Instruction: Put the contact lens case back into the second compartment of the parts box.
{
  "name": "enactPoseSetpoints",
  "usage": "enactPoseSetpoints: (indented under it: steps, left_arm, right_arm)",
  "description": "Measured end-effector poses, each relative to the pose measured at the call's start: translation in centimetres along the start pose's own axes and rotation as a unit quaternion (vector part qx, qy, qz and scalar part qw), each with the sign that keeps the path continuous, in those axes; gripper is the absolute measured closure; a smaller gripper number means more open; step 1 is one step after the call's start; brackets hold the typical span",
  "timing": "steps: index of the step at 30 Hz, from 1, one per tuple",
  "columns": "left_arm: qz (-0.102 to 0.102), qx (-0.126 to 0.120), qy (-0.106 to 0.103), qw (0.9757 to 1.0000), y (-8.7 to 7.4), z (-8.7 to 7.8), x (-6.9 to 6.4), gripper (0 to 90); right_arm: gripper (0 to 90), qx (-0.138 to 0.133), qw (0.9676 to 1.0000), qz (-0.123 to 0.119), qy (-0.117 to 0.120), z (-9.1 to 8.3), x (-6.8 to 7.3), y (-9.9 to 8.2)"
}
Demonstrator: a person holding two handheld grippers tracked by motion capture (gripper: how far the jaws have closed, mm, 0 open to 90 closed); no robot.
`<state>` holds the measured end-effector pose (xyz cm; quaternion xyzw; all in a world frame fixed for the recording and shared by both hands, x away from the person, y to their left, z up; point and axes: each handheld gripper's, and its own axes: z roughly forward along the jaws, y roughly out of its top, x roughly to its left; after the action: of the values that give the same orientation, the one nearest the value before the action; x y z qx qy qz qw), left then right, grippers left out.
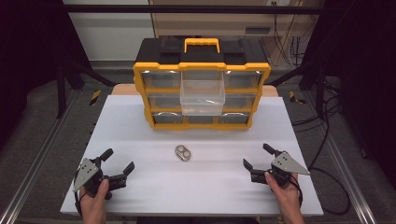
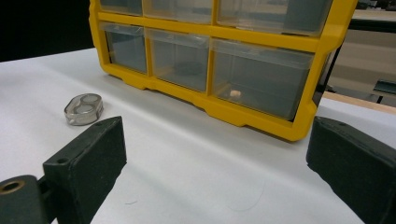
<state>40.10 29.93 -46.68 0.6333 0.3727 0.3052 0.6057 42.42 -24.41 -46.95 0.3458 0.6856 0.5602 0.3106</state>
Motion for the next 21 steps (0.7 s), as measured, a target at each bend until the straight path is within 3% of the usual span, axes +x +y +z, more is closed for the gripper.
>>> enactPoseSetpoints:
  steps: [5, 11, 15, 16, 21]
  left_arm:
    - [-0.008, 0.004, -0.004, 0.9999, 0.0, 0.1, -0.4, 0.8]
    - [0.008, 0.016, -0.015, 0.9997, 0.2, 0.4, -1.3, 1.8]
    - [0.005, 0.012, -0.018, 0.9998, 0.4, 1.1, -1.9, 2.8]
    - [0.020, 0.019, -0.026, 0.9993, 0.7, 1.9, -2.5, 2.7]
    - [0.045, 0.033, -0.040, 0.9977, 1.4, 3.7, -3.6, 2.5]
  right_arm:
    - [4.5, 0.000, 0.9999, -0.006, -0.011, 0.0, 0.0, -0.2]
    - [4.5, -0.009, 0.9997, -0.003, -0.023, -0.2, -0.3, -0.4]
    - [4.7, -0.004, 0.9997, -0.006, -0.023, -0.1, -0.2, -0.5]
    - [4.8, -0.003, 0.9997, -0.006, -0.023, -0.1, -0.2, -0.5]
    - [5.0, -0.002, 0.9997, -0.012, -0.020, -0.1, -0.2, -0.5]
